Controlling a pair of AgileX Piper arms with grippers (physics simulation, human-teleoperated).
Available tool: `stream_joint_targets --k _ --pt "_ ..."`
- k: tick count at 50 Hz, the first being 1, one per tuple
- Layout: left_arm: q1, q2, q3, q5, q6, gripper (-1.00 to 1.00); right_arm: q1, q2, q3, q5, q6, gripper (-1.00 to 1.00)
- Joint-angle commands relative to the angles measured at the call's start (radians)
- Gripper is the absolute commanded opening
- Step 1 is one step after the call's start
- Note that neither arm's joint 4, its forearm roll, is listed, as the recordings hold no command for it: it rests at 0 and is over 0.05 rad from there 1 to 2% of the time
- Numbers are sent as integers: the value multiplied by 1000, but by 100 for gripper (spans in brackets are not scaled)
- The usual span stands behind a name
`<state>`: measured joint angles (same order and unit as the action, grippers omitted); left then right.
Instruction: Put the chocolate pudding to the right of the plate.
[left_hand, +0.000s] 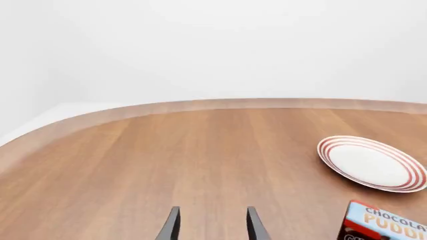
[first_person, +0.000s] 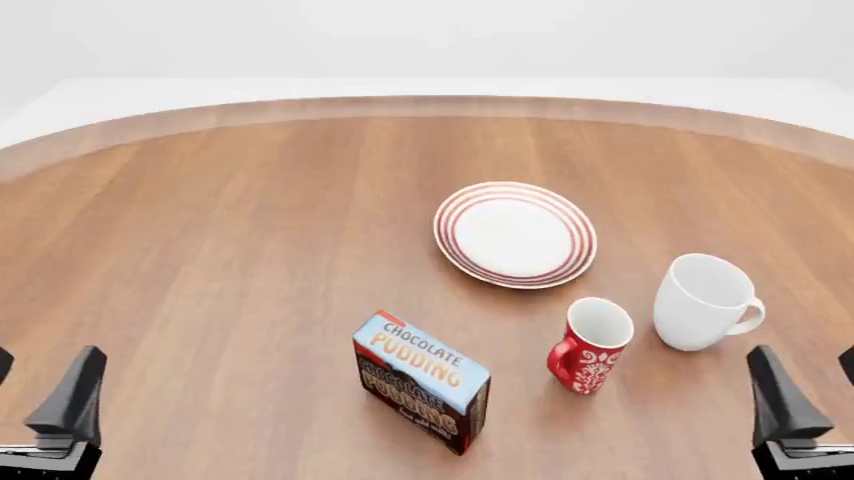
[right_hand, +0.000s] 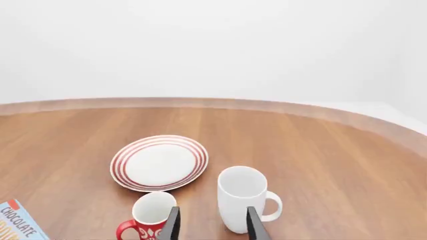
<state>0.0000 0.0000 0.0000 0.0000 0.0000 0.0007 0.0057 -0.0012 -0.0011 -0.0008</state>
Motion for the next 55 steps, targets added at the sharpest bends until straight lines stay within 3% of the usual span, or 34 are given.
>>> stream_joint_targets --k 1,14,18,22,27,35,39,44,55 --pt "0 0 0 0 0 100 1 18 -2 -6 -2 100" --pt "0 0 0 0 0 100 17 162 1 -107 -17 100" --pt "0 0 0 0 0 100 17 133 -14 -69 -10 100" --pt "0 0 0 0 0 100 52 139 -164 24 -30 100" --pt "0 0 0 0 0 100 156 280 -486 105 -86 100" --pt "0 0 0 0 0 100 328 497 -818 164 -145 100" --pt "0 0 0 0 0 100 384 564 -883 164 -185 100" --pt "0 0 0 0 0 100 480 680 -1000 176 -187 100" --pt "0 0 0 0 0 100 654 881 -1076 149 -204 100"
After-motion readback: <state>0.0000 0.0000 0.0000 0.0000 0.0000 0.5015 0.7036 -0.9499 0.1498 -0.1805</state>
